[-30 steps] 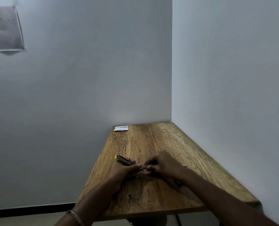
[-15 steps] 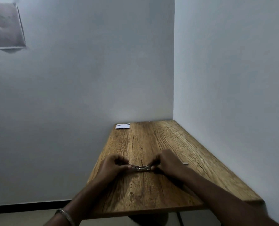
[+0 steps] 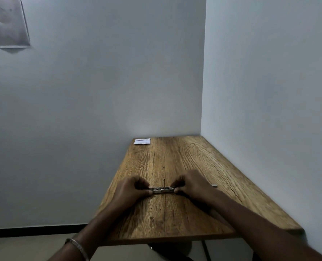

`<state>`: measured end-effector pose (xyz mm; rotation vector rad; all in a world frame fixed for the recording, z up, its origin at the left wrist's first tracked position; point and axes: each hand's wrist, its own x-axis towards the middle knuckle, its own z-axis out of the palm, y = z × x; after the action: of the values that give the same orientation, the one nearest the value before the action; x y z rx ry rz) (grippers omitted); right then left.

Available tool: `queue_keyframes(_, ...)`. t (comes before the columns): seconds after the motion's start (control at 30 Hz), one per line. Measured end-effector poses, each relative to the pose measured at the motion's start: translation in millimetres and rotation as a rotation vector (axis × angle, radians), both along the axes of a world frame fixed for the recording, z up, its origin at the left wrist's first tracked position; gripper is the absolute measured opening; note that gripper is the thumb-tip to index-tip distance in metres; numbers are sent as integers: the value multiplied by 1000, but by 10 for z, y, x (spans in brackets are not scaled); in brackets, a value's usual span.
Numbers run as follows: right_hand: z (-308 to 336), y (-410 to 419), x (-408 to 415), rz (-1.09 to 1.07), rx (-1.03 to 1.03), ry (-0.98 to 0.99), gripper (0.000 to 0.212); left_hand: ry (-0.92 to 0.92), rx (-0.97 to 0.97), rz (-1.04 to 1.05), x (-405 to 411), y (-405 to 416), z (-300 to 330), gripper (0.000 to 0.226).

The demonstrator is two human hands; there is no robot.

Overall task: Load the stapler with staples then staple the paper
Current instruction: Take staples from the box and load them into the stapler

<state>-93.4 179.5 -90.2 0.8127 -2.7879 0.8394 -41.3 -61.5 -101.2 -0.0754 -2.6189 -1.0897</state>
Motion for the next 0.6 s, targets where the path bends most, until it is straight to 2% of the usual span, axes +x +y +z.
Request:
queue_keyframes(0.13, 80, 38, 77, 20, 4, 15, 36, -25, -8, -31, 2, -8, 4, 28)
queue_keyframes(0.23, 258, 259, 192, -54, -175, 80, 37, -10, 28, -32, 60, -12, 10, 32)
queue_keyframes(0.33, 348, 659, 366, -182, -382, 195, 24, 180, 68, 72, 178, 61, 39, 16)
queue_keyframes(0.4, 299, 901, 493, -257, -432, 211, 22, 287, 106, 75, 276, 220, 76, 9)
queue_keyframes(0.5, 96, 1095, 633, -271, -365, 106, 25, 189, 162, -97, 402, 572, 130, 5)
queue_keyframes(0.6, -86, 1155, 674, -223, -244, -22, 34, 80, 80, -246, 429, 951, 119, 5)
